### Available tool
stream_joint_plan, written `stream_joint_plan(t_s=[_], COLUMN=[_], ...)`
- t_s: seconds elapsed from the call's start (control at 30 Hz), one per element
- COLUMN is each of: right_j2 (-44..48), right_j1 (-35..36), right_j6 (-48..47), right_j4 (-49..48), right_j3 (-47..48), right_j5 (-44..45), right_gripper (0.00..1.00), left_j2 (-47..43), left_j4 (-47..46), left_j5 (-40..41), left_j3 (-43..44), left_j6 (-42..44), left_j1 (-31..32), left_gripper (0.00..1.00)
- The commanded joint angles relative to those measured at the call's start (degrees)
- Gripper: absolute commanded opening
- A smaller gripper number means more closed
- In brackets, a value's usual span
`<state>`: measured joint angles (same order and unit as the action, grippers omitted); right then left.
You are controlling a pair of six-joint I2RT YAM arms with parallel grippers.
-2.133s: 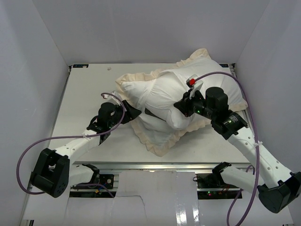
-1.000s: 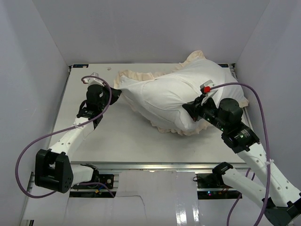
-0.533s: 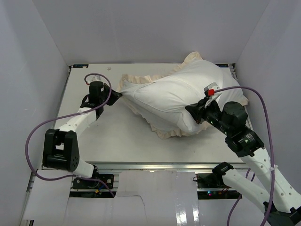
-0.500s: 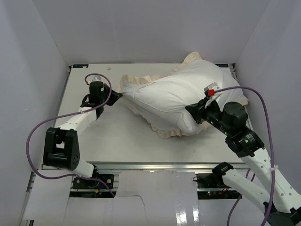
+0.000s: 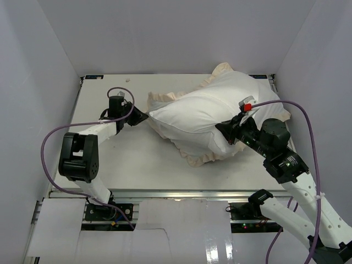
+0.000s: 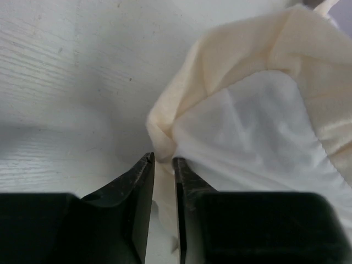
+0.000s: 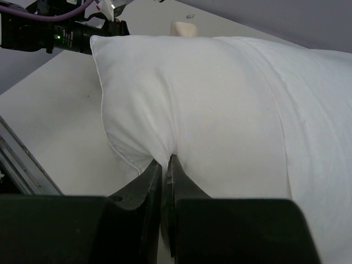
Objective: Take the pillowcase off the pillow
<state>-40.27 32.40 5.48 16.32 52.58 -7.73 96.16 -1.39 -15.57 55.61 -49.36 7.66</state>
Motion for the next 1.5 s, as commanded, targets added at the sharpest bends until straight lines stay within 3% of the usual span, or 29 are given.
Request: stream_joint_plan(t_s=[0.0,0.03,0.13,0.17,0.2,0.33,0.4,0.63,1.0,1.2,1.47], right_j2=[-0.6,-2.4,-7.4,-8.5,-9.6,-13.9,-15.4,-24.0,-27.7,-28.4,-30.9], right_j1=[-0.4,-0.4,-0.3,-0.1,0.0,2.9,6.1,18.6,25.5,27.0,29.1], right_j6=[3.6,4.0,6.1,6.6,7.3,8.4,8.7,7.1,6.0,5.4,4.5], right_j4=[-14.1,-15.6,-20.3,-21.1,-22.0,-27.0,-30.9,-35.6,-42.3,-45.8,-47.8], right_j3=[0.1,-0.2,0.4,0.5,0.6,-0.7,-2.1,-0.7,-2.2,-2.8,-2.1], right_j5=[-1.6,-1.9,-2.7,-2.9,-2.9,1.6,3.8,17.2,27.8,30.7,32.2], right_gripper=[0.08,0.08,0.08,0.08,0.08,0.08,0.08,0.08,0.08,0.08,0.08], left_j2=[-0.7,-1.4,-8.3,-13.1,-15.5,-24.3,-28.0,-29.4,-30.5,-34.1,-29.8], left_j4=[-2.3,-2.4,-1.3,-0.6,-0.1,-0.7,-3.4,-6.9,-6.7,-6.4,-7.5], left_j5=[-8.1,-10.8,-13.7,-12.3,-12.1,-19.0,-19.6,-14.5,-13.6,-7.8,-9.8], left_j3=[3.4,3.6,2.5,1.9,0.7,-4.5,-8.1,-13.3,-17.4,-21.6,-18.5], left_j6=[1.9,1.6,0.4,0.2,0.2,-0.6,-2.7,-6.3,-9.3,-15.1,-20.0], left_j1=[-2.7,-2.7,-2.5,-2.5,-2.5,-1.6,1.7,14.2,15.3,15.4,15.5], left_gripper=[0.35,0.54,0.72,0.91,0.98,0.98,0.98,0.98,0.98,0.98,0.98])
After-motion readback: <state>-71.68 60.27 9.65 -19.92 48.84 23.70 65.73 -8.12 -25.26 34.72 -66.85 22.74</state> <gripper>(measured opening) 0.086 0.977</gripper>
